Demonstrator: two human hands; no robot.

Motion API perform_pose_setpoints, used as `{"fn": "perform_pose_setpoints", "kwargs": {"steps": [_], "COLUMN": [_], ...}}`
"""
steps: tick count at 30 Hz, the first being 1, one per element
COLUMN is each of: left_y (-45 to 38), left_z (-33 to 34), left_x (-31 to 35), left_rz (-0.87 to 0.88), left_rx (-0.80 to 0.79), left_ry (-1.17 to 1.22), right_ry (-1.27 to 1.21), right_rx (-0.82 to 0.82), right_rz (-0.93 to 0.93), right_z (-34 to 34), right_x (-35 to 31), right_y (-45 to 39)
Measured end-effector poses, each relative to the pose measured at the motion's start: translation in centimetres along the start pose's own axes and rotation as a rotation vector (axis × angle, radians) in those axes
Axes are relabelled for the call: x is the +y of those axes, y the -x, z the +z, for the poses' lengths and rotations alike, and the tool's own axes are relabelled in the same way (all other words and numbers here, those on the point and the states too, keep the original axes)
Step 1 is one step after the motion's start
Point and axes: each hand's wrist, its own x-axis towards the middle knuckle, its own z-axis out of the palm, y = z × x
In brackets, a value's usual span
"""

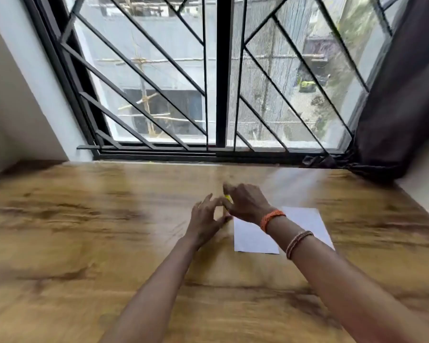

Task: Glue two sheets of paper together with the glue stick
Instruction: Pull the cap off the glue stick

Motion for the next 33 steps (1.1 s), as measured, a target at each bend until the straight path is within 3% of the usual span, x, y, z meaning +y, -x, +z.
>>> {"fn": "perform_pose_setpoints", "kwargs": {"steps": [3, 6, 11, 15, 18, 22, 28, 30, 33], "left_y": [0.2, 0.5, 0.4, 0.8, 1.8, 4.1, 6.5, 7.0, 7.4], "left_z": [0.6, 2.3, 2.9, 2.9, 2.2, 1.0, 0.4, 0.2, 0.5], "left_x": [0.2, -0.4, -1.4, -1.8, -1.4, -0.6, 1.2, 1.6, 0.8], "left_rz": [-0.018, -0.023, 0.163, 0.261, 0.303, 0.476, 0.418, 0.507, 0.615], "left_rx": [0.074, 0.173, 0.437, 0.561, 0.576, 0.508, 0.312, 0.327, 0.453], "left_ry": [0.213, 0.275, 0.224, 0.222, 0.060, -0.179, -0.143, -0.226, -0.597], "right_ry": [-0.067, -0.104, -0.209, -0.241, -0.240, -0.050, 0.011, -0.027, -0.277], "right_rx": [0.092, 0.150, 0.259, 0.427, 0.503, 0.559, 0.573, 0.596, 0.685], "right_rz": [0.019, 0.034, 0.038, -0.097, -0.163, -0.317, -0.392, -0.399, -0.284], "right_z": [1.7, 3.6, 4.9, 4.6, 5.1, 5.5, 5.3, 5.3, 6.5], "right_x": [0.1, 0.1, -0.3, -1.4, -2.0, -1.5, -1.1, -1.0, -1.2], "right_y": [0.0, 0.3, 0.4, 1.4, 3.2, 6.7, 9.5, 9.6, 9.4]}}
